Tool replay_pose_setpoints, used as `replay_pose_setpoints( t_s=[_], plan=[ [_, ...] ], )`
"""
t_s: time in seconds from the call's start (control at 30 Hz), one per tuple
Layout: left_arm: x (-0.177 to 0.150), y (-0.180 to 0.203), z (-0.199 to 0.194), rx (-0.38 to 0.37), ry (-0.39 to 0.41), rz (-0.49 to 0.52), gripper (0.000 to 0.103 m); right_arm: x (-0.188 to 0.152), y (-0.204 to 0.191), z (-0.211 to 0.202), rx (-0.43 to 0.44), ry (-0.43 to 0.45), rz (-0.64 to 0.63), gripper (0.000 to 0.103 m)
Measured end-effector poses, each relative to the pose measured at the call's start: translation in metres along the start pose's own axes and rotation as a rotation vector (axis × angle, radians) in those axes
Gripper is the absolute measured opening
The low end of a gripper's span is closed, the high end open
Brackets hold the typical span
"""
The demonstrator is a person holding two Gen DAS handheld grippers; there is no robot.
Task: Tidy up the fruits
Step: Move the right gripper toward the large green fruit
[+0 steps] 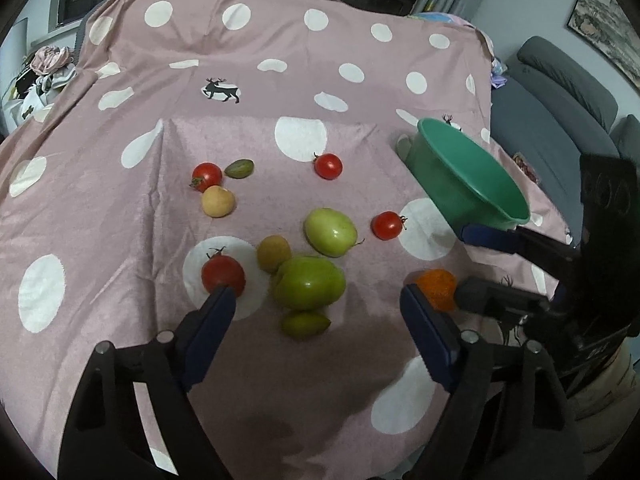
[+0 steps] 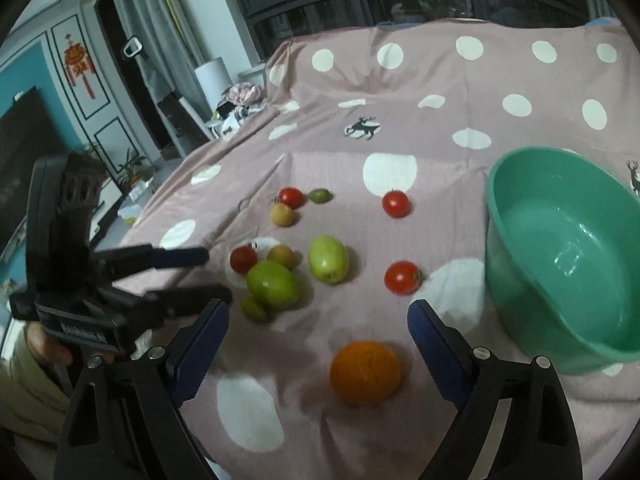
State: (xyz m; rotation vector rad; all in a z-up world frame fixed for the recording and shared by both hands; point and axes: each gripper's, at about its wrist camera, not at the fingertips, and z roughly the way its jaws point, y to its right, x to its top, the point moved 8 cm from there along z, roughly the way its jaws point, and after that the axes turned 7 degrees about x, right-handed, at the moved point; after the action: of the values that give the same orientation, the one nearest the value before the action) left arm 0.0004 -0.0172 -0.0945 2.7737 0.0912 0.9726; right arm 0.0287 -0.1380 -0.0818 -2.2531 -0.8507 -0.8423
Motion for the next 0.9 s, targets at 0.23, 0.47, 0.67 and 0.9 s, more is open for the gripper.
replay_pose_setpoints(
  t_s=[0.23, 0.47, 0.67, 0.9],
  plan=[
    [-0.001, -0.004, 0.015, 0.032, -0.047, -0.017, 0.078, 0.02, 0.009, 0.013, 0.039, 0.003, 0.033, 0.087],
    [-0.004, 0.003, 0.021, 0.036, -0.091, -0.027, 0.077, 0.03, 0.014, 0.032, 0.115, -0.018, 0.095, 0.083],
    [-0.003, 0.006, 0.033, 0.036, -0.119, -0.045, 0.077, 0.029, 0.015, 0.049, 0.151, -0.087, 0.129, 0.081],
    [0.006, 0.01, 0.043, 0.056, -0.115, -0.021, 0.068, 0.029, 0.022, 0.058, 0.173, -0.118, 0.184, 0.081]
  ],
)
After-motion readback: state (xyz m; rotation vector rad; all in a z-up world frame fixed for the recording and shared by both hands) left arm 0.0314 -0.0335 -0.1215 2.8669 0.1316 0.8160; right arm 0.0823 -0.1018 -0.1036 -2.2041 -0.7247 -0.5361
